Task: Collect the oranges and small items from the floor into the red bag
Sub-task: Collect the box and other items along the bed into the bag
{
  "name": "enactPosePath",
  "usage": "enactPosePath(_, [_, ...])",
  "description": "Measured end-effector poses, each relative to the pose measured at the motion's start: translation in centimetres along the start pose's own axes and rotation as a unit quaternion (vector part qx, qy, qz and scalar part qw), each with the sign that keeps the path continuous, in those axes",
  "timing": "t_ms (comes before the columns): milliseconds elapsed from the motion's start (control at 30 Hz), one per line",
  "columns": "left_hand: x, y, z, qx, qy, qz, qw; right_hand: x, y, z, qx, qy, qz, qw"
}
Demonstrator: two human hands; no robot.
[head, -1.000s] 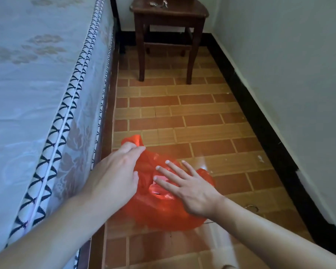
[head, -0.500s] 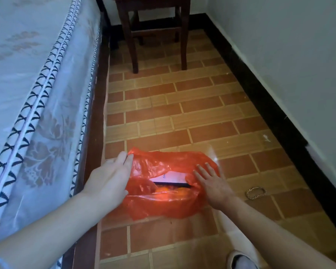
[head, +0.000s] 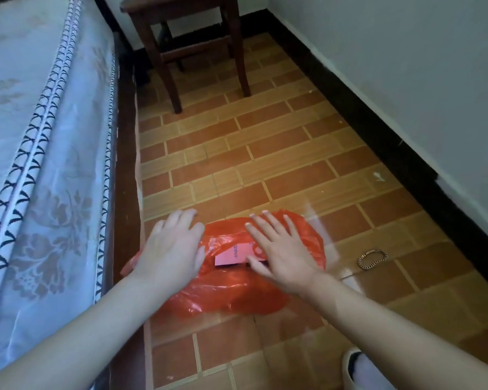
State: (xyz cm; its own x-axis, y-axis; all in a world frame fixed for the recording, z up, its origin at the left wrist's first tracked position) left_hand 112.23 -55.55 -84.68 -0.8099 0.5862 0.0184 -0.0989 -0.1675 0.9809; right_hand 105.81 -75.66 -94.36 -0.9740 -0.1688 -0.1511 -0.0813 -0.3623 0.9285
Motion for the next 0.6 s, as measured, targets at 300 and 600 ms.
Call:
enactPosePath(300, [-0.4,-8.5,-0.5,-0.043,-0.12,0.207,0.97,4.1,-8.5,0.8,0.054,0.111,0.163,0.979])
enactPosePath(600, [2.1,-11.0,-0.7,-0.018,-0.156,0.258,0.953,9.2,-12.2,1.9,0.065,0.169,0.283,0.942])
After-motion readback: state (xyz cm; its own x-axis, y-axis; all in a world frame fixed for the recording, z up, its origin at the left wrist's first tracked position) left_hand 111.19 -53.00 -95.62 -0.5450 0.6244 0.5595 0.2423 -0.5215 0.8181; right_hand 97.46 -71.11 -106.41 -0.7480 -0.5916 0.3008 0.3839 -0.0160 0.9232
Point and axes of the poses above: each hand's wrist, its own x-axis away from the middle knuckle, its own y-axis out of the back of the hand, z = x × y, the point moved 4 cm from there along -x, towards the middle knuckle, and after that the axes turned 3 degrees about -z, right-handed, at the moved point
